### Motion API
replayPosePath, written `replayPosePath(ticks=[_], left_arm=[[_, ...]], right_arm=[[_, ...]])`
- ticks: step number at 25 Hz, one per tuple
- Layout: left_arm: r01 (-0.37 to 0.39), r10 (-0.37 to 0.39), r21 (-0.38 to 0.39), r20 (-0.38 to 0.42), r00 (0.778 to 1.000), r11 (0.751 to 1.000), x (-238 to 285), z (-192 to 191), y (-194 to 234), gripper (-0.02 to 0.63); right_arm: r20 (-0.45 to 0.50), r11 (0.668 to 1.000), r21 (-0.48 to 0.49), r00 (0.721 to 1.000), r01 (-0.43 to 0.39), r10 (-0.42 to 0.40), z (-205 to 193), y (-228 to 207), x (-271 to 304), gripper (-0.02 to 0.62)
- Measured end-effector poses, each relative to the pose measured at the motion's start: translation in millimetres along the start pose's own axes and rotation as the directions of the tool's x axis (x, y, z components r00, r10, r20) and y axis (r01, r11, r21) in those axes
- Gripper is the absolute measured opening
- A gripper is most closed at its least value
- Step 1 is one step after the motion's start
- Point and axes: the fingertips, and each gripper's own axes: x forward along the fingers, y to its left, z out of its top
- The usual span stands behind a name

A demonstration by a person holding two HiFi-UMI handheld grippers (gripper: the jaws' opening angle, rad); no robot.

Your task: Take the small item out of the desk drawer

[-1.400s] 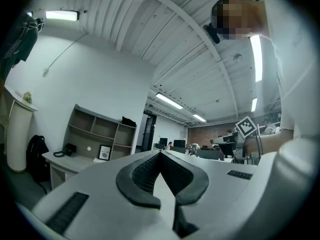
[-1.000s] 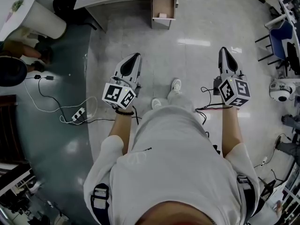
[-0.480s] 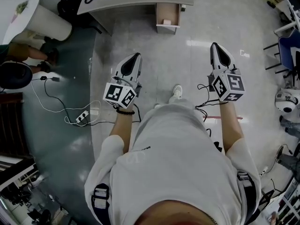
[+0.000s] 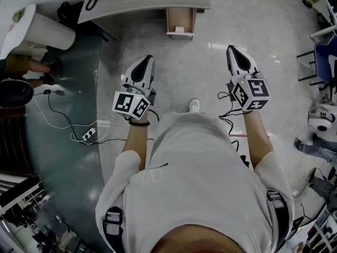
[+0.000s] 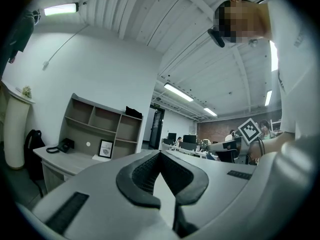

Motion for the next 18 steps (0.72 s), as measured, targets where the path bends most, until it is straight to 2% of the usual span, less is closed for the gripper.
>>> replayPosePath(ticks=[11, 18], left_arm=[[-0.05, 0.05, 0.001, -0.028, 0.998, 0.999, 27.0, -5.4, 24.1, -0.002], [-0.022, 0.021, -0.017, -0.035, 0.999, 1.0, 64.7, -7.1, 62.5, -0.002]], right_arm=[[-0.027, 0.997, 0.068, 0.999, -0.042, 0.044, -11.8, -16.1, 44.6, 0.0], [-0.065, 0.998, 0.065, 0.997, -0.027, 0.031, -19.1, -20.7, 86.4, 0.0]])
